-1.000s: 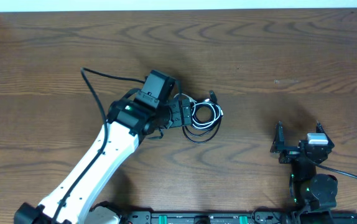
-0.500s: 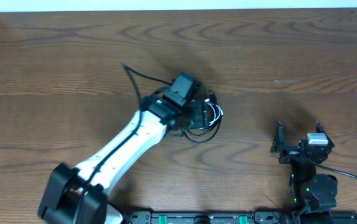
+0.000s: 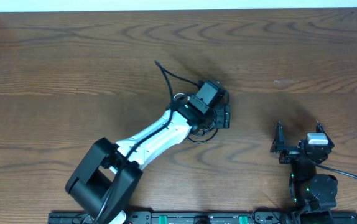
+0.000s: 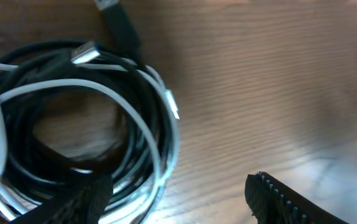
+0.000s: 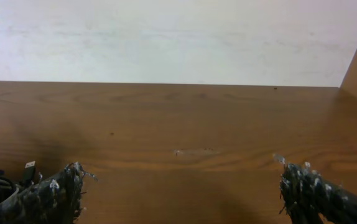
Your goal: Untangle cables
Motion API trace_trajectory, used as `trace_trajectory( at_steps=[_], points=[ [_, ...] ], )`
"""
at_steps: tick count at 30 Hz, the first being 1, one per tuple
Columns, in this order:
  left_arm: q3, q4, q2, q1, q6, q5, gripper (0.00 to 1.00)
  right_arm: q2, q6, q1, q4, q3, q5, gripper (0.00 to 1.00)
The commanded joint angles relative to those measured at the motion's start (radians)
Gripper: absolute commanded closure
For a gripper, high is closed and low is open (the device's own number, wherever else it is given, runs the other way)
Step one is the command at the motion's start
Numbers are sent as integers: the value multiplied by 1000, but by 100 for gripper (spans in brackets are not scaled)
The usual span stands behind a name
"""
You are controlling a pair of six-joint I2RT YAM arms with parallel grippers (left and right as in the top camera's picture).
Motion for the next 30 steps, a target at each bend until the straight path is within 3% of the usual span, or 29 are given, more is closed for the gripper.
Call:
trace_trajectory(
  at_steps=[1, 4, 20, 28, 30],
  points=[
    [-10, -2, 11, 3, 3, -50, 27, -6, 10, -5, -1, -4, 3, 1],
    [-10, -2, 11, 2, 3, -50, 36, -6, 10, -5, -1, -4, 3, 1],
    [-10, -2, 79, 3, 132, -68, 36, -6, 10, -5, -1, -4, 3, 1],
    [-8, 20, 76, 3, 131, -61, 68, -6, 10, -5, -1, -4, 3, 1],
    [-6, 19, 76, 3, 130, -60, 81, -6, 10, -5, -1, -4, 3, 1]
  ],
)
